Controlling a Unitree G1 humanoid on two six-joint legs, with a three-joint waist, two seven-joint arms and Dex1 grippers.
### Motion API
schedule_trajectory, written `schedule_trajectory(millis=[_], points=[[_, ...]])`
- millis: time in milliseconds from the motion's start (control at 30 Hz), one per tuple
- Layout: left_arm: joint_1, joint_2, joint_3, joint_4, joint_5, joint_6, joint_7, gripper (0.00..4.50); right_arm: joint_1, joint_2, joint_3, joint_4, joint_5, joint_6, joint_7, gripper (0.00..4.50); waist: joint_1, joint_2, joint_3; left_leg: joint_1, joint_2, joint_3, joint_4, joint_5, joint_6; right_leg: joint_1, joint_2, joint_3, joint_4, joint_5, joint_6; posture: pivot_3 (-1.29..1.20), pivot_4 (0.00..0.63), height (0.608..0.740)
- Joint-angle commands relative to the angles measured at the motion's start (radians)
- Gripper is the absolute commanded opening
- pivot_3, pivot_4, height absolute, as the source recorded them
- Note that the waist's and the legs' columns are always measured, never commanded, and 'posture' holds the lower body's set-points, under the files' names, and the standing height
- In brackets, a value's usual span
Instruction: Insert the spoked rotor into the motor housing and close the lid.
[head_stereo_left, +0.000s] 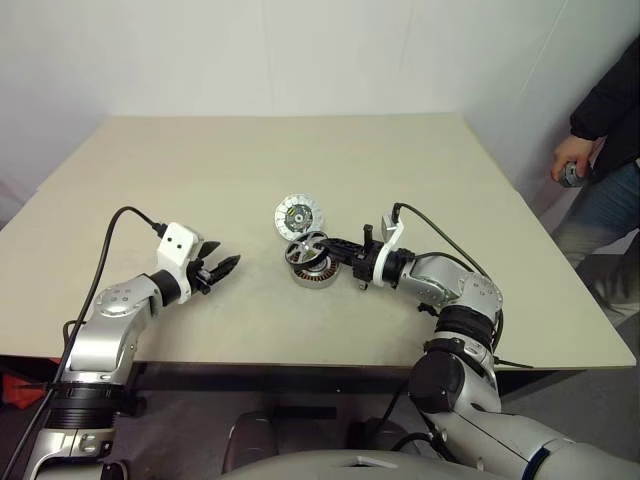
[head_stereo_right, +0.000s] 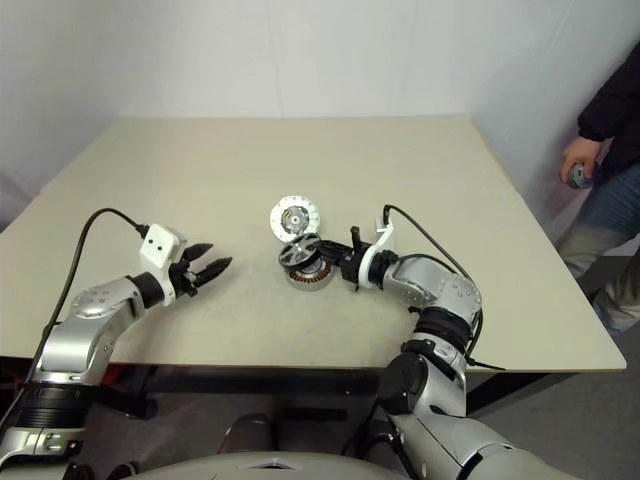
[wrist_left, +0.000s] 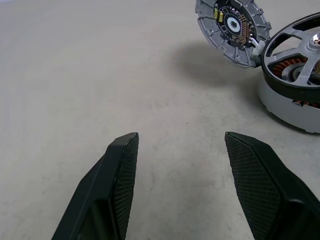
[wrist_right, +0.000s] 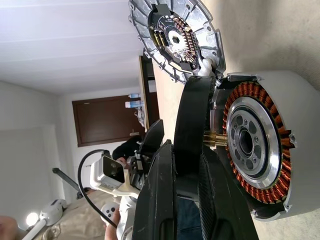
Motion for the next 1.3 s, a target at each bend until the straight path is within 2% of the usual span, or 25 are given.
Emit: schedule_trajectory(millis=[33,67,100,267,433,467,633,767,900,1000,1100,1200,1300], points=[[-0.022,0.007,0.004,-0.012,0.004,-0.021,0.000,2.89,0.005,-0.005,0.014,-0.046,0.033,-0.014,-0.013,0.26,0.000,0.000,0.000,0.000,0.000,0.000,0.000,0.000,0.000,0.000,0.000,0.000,0.000,0.000,0.000,0.00,0.000,0.740],[-0.023,0.007,0.004,-0.010,0.005,-0.022,0.000,2.89,0.008,-0.006,0.020,-0.053,0.032,-0.020,-0.017,0.26,0.001,0.000,0.000,0.000,0.000,0.000,0.000,0.000,0.000,0.000,0.000,0.000,0.000,0.000,0.000,0.00,0.000,0.740],[-0.024,0.006,0.003,-0.009,0.005,-0.023,-0.001,2.89,0.012,-0.008,0.029,-0.060,0.032,-0.026,-0.015,0.98,0.001,0.000,0.000,0.000,0.000,0.000,0.000,0.000,0.000,0.000,0.000,0.000,0.000,0.000,0.000,0.00,0.000,0.740],[-0.029,0.004,0.001,-0.003,0.006,-0.026,-0.002,2.89,0.026,-0.011,0.065,-0.096,0.043,-0.046,-0.006,2.55,0.000,0.000,0.000,0.000,0.000,0.000,0.000,0.000,0.000,0.000,0.000,0.000,0.000,0.000,0.000,0.00,0.000,0.740],[-0.033,0.001,-0.004,0.000,0.006,-0.026,0.000,2.89,0.037,-0.019,0.095,-0.129,0.071,-0.065,0.033,4.34,-0.001,0.000,0.000,-0.001,0.000,0.000,0.000,0.000,0.000,0.000,0.000,0.000,0.000,0.000,0.000,0.00,0.000,0.740],[-0.033,0.000,-0.005,0.001,0.007,-0.027,0.000,2.89,0.039,-0.021,0.101,-0.138,0.078,-0.069,0.044,4.46,-0.001,0.000,0.000,0.000,0.000,0.000,0.000,0.000,0.000,0.000,0.000,0.000,0.000,0.000,0.000,0.00,0.000,0.740],[-0.031,-0.005,-0.009,0.001,0.007,-0.030,0.002,2.89,0.054,-0.032,0.130,-0.173,0.109,-0.103,0.075,4.46,-0.001,0.000,0.000,-0.001,0.000,0.000,0.000,0.000,0.000,0.000,0.000,0.000,0.000,0.000,0.000,0.00,0.000,0.740],[-0.030,-0.006,-0.011,0.001,0.005,-0.031,0.003,2.89,0.059,-0.064,0.189,-0.236,0.128,-0.119,0.156,4.46,0.000,0.000,0.000,-0.002,0.000,0.000,0.000,0.000,0.000,0.000,0.000,0.000,-0.001,0.000,0.000,0.00,0.000,0.740],[-0.034,-0.008,-0.014,0.008,0.005,-0.035,0.003,2.89,0.057,-0.185,0.369,-0.354,0.003,-0.225,0.365,4.46,0.003,0.000,0.000,-0.003,0.000,0.000,0.000,0.000,0.000,0.000,0.000,0.000,-0.001,0.000,0.000,0.00,0.000,0.740],[-0.036,-0.010,-0.015,0.012,0.005,-0.037,0.003,2.89,0.026,-0.255,0.456,-0.348,-0.057,-0.299,0.482,4.46,0.003,0.000,0.000,-0.004,0.000,0.000,0.000,0.000,0.000,0.000,0.000,0.000,-0.001,0.000,0.001,0.00,0.000,0.740],[-0.039,-0.013,-0.016,0.016,0.005,-0.039,0.004,2.89,0.014,-0.322,0.594,-0.347,-0.166,-0.354,0.580,4.46,0.003,0.000,0.000,-0.004,0.000,0.000,0.000,0.000,0.000,0.000,0.000,-0.001,-0.001,0.000,0.000,0.00,0.000,0.740],[-0.041,-0.018,-0.019,0.019,0.006,-0.042,0.008,2.89,0.013,-0.374,0.749,-0.351,-0.281,-0.424,0.692,4.46,0.003,-0.001,0.000,-0.004,0.000,0.000,0.000,0.000,0.000,0.000,0.000,-0.001,-0.002,0.000,0.000,0.00,0.000,0.740],[-0.041,-0.023,-0.021,0.020,0.008,-0.043,0.012,2.89,-0.001,-0.390,0.840,-0.325,-0.363,-0.483,0.768,4.46,0.003,-0.001,0.000,-0.006,0.000,0.000,0.000,0.000,0.001,-0.001,0.000,-0.001,-0.002,0.000,0.000,0.00,0.000,0.740]])
